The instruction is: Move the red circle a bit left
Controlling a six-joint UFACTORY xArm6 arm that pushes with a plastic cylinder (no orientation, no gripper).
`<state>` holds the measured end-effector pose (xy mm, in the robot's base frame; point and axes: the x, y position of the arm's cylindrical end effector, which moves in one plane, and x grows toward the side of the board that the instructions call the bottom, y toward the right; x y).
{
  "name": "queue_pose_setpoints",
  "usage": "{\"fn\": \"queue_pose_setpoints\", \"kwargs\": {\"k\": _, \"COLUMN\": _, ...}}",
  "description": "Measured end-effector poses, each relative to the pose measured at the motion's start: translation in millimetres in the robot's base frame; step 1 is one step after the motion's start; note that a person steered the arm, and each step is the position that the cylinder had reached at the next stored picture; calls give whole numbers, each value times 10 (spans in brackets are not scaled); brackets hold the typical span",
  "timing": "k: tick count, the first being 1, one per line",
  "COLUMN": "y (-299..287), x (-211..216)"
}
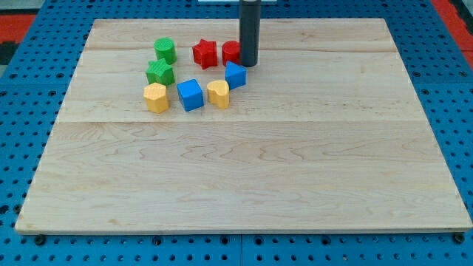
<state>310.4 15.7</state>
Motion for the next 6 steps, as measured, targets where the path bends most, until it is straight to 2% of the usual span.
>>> {"fn": "queue_pose_setpoints", "kwargs": {"k": 1, "y": 17, "x": -17}}
{"fn": "queue_pose_setpoints", "kwargs": {"k": 3, "y": 172, "x": -371}}
{"fn": "queue_pose_setpoints", "kwargs": {"k": 4, "y": -8, "x": -373}}
{"fn": "queue_pose_setpoints", "kwargs": {"k": 6, "y": 19, "x": -363}}
